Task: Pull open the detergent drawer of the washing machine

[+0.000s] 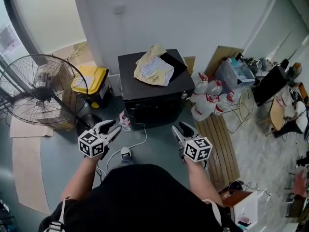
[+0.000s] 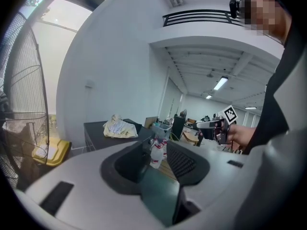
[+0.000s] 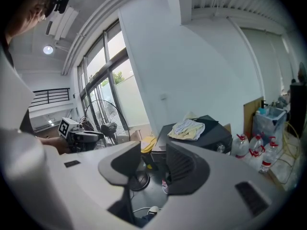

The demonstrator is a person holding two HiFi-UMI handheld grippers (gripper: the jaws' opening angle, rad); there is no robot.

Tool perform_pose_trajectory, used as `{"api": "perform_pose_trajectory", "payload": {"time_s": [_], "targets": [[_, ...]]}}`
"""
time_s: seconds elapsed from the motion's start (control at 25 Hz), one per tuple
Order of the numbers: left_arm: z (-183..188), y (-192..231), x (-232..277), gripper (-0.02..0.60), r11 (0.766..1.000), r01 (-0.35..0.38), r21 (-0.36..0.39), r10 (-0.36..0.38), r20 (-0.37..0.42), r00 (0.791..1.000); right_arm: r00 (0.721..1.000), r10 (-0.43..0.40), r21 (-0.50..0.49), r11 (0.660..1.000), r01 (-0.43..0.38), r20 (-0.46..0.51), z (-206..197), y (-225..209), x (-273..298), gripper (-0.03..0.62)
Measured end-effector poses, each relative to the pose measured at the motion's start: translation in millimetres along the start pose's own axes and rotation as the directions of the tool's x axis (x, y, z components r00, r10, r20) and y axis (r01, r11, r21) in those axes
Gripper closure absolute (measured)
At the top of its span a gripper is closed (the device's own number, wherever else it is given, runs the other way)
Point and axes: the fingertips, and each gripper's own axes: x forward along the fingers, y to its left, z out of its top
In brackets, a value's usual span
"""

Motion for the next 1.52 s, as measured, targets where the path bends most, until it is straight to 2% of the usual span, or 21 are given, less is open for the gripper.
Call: {"api": "perform_pose_trajectory", "payload": {"time_s": [0.6,1.52], "targets": [[-4,26,2,0.419,1.000,0.004,-0.025,-0.004,0.003,1.000,0.999,0.000,-0.010,1.000,-0.001,-0.042,-3,7,28,0.427],[8,102,35,0.419,0.999,0.027,-0.047,-0.028,-0.020,0.999,0.995,-0.019,0.001,1.000,0.019,-0.095,6,-5,105,0.427]]}}
